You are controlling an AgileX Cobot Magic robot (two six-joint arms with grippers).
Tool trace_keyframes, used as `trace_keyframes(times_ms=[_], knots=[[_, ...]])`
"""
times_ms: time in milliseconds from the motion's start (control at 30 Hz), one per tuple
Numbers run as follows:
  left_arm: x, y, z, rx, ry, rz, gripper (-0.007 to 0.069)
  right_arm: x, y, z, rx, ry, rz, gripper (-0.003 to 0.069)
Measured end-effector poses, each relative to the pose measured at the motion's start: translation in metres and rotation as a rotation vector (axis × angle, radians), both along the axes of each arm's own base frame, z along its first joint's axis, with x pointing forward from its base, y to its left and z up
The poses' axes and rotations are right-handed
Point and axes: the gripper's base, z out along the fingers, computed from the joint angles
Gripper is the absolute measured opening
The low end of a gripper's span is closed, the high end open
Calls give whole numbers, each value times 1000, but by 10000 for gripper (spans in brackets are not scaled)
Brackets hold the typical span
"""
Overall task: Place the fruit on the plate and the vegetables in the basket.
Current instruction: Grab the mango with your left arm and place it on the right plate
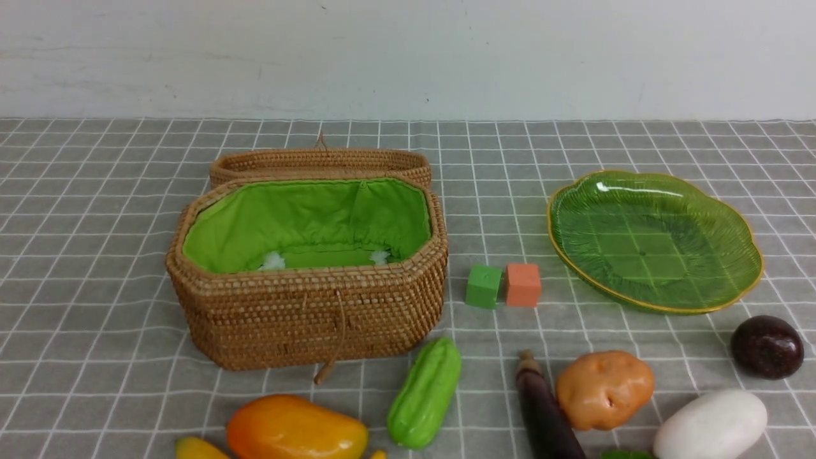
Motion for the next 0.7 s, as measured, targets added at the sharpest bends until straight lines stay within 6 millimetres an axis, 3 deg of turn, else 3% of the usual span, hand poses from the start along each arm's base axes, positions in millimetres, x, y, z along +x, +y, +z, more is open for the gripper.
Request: trace_keyframes(times_ms=[267,467,500,633,700], knots=[[49,-1,-25,107,303,2,239,0,0,0,0,0,0,242],[82,-17,-34,292,511,-210,253,0,0,0,0,0,0,242],[94,-28,-37,335,552,-321,274,0,0,0,0,0,0,242],[113,-51,-51,417,621,-492,346,0,0,0,0,0,0,242],[124,-71,-69,513,677,-613,447,0,0,0,0,0,0,242]])
